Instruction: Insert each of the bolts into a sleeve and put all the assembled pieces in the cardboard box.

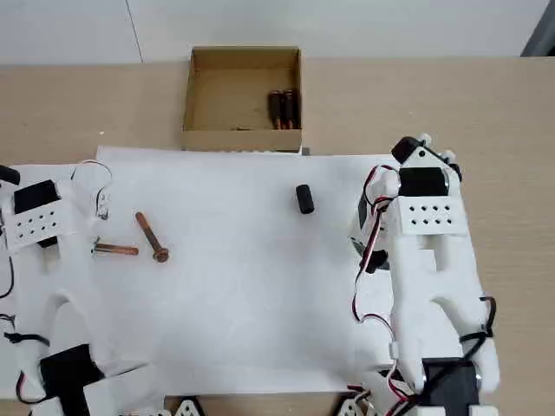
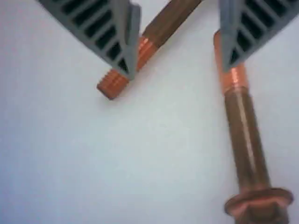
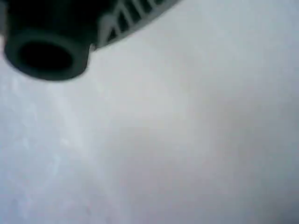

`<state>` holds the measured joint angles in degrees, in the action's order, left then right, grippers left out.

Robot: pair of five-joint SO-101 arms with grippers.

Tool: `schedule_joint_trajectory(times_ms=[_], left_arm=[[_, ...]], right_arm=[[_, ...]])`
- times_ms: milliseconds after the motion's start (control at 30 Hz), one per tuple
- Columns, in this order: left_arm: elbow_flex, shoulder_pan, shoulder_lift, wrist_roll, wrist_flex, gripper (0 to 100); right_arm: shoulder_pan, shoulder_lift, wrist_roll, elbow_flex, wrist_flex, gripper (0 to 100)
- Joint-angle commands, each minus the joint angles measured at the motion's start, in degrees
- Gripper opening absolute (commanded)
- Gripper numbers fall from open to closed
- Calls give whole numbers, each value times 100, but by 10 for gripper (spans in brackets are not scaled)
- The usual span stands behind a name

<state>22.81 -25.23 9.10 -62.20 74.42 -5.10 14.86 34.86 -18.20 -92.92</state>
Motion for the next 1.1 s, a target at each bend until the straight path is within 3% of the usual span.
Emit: schedule_joint_trajectory(times_ms=[0,1067], left_arm=[[-198,-44,18,9,149,118],[-813,-237,-2013,-158,-220,118]], right_arm=[[40,189,0,62,75,4],[40,198,18,44,66,4]])
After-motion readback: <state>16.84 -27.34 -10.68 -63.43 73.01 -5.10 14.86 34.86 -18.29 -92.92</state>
